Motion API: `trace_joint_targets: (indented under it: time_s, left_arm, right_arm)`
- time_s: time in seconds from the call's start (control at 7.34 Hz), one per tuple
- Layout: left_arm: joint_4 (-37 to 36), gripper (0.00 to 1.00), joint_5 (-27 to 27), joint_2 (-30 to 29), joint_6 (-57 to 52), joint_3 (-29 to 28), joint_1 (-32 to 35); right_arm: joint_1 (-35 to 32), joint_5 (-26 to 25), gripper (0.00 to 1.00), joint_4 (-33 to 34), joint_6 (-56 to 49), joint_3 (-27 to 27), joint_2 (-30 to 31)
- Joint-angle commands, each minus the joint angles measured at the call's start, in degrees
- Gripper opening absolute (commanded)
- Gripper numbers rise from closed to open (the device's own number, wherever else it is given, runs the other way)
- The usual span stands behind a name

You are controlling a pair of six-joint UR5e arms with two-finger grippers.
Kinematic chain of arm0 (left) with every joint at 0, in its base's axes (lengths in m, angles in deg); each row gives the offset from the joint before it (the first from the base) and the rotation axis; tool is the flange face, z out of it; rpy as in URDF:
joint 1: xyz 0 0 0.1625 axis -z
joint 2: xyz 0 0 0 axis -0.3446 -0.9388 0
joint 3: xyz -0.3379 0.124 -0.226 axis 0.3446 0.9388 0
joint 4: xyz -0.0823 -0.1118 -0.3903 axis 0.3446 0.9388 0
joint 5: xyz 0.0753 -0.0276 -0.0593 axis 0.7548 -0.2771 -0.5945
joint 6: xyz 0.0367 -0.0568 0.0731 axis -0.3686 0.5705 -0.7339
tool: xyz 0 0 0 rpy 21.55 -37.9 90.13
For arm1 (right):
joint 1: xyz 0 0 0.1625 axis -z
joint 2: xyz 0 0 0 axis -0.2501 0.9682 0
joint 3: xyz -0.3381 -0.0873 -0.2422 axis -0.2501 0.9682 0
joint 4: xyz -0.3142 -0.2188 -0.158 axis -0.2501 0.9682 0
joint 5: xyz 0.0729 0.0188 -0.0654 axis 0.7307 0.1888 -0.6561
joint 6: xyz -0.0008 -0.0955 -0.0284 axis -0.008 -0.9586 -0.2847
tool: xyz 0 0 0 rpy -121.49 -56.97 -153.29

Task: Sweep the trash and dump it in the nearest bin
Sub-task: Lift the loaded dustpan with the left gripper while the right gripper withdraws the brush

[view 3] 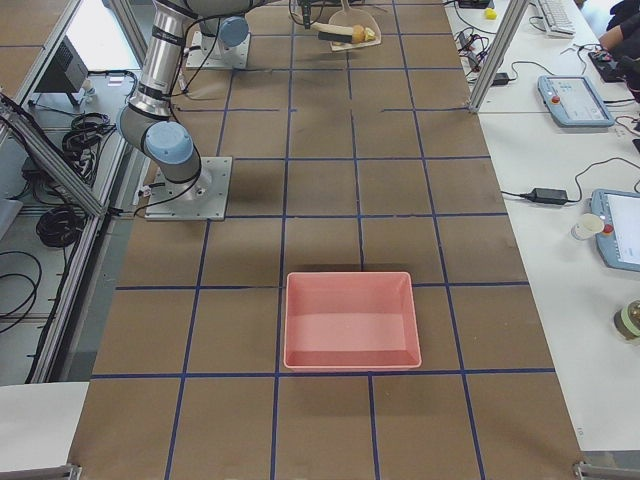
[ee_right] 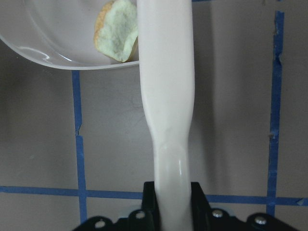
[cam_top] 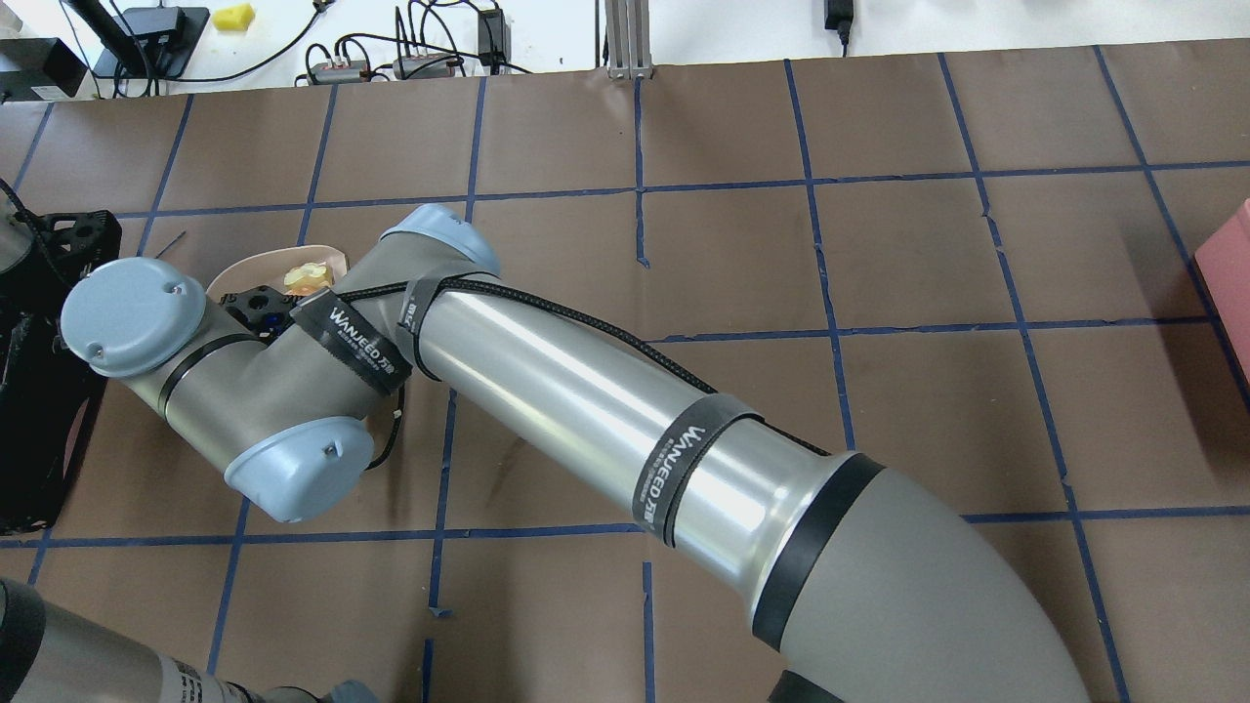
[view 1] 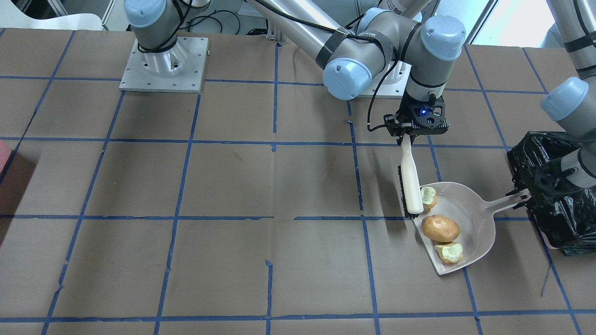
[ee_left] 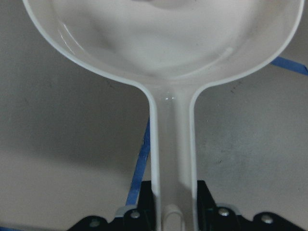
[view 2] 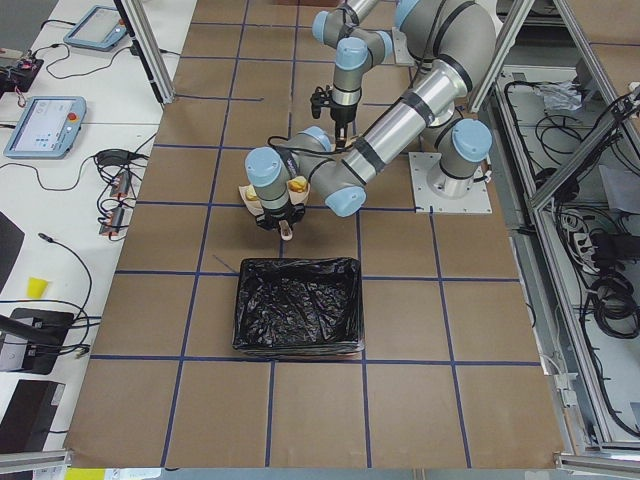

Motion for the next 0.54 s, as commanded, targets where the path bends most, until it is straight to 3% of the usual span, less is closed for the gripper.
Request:
trace_joint_targets:
  time_s: [0.0,0.41]
  left_arm:
    - [0.7,0.04,-3.2,-0.2,0.4,0.1,-0.6]
    - [1.2,0.04,-7.0,0.3,0.8,2.1,-0.9]
  right_arm:
    - [2.0,-1.1,0.14,-4.1,-2.9,-0.8,1.8]
    - [5.8,-2.4,0.13,-3.5,-8.3,-9.3,6.7]
